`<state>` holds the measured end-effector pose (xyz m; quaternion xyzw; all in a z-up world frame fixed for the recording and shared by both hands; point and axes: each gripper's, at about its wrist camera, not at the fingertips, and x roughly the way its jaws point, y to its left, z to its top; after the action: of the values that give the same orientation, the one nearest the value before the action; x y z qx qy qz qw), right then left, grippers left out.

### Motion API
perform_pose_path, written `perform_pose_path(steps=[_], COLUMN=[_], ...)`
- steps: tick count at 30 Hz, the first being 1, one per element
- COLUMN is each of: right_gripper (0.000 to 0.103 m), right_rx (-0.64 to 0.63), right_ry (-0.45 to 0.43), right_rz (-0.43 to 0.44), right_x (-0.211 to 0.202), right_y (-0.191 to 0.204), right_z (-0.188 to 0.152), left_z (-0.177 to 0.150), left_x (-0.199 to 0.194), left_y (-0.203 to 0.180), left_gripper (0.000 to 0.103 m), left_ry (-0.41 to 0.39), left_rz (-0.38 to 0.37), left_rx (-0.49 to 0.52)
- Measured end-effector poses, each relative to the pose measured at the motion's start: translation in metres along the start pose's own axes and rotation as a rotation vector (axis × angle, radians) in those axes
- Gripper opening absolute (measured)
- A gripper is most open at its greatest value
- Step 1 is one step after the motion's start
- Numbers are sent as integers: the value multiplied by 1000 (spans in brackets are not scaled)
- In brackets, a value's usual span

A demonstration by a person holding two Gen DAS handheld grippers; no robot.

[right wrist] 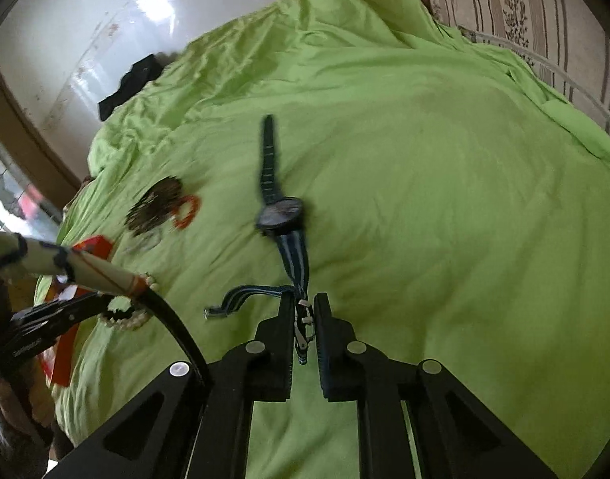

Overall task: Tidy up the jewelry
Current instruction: 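Grasp the pearl bracelet with the left tool while the right tool grasps the blue-strap watch, then carry the pearl bracelet and the watch toward the white tray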

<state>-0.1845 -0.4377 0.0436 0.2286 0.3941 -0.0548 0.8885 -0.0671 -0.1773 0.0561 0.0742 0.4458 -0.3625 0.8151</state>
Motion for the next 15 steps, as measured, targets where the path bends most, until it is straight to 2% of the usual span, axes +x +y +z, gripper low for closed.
perform_pose_path(steps=[9,15], right_gripper=[11,11], right_rx=[-72,-125], right_ry=[-97,-138], right_rz=[-20,-9], right_x=[-35,-52], right_y=[41,76], right_z=[8,14], left_z=[-8,-14], left_x=[-55,-98], left_y=[1,21], left_gripper=[13,12], left_ry=[-102,-156], left_rz=[1,13], left_rx=[13,-11])
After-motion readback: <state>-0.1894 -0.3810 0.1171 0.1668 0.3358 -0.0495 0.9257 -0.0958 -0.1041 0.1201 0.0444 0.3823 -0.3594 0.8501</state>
